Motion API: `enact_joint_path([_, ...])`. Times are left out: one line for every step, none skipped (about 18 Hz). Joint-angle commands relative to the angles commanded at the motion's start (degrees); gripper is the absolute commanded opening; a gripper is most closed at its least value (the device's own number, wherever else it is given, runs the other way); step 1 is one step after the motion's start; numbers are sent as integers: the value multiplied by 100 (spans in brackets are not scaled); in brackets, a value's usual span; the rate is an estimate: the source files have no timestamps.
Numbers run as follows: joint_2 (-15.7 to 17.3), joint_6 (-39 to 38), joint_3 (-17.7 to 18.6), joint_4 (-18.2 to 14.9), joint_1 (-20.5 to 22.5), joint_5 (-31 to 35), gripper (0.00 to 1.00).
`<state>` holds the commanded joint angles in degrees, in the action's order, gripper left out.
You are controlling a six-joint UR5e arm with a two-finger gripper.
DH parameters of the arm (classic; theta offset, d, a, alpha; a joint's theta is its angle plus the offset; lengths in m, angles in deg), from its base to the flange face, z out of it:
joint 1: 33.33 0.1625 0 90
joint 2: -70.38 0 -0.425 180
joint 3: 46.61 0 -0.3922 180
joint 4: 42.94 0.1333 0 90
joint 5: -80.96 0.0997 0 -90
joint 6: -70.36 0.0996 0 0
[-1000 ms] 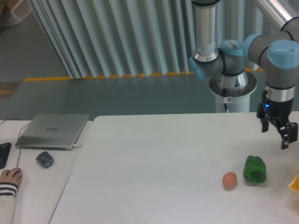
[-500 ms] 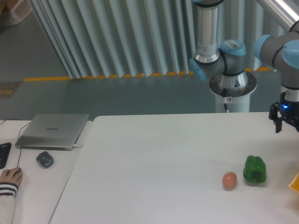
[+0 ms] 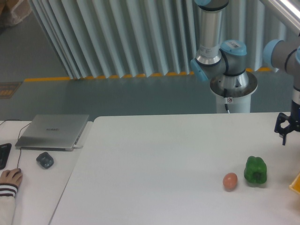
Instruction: Place the red pepper on the table
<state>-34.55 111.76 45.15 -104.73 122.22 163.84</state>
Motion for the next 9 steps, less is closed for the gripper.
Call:
enact_joint_path([-44,44,-70,0,123,0,100])
enact_joint_path([-105,70,-97,9,220,0,100])
enact_joint_path([-158,140,-149,17,308,0,100])
enact_joint_path([-228,202,-202,9,387,0,100])
enact_joint_path([-290,246,-237,17,449,9,100])
enact_joint_path([-343,290,-246,26,519,44,100])
enact_joint_path([-369,386,-220,35,598,96,100])
enact_joint_path([-413,535,-203,35,729,166,100])
enact_joint_path([-457,623,-211,26,818,167,100])
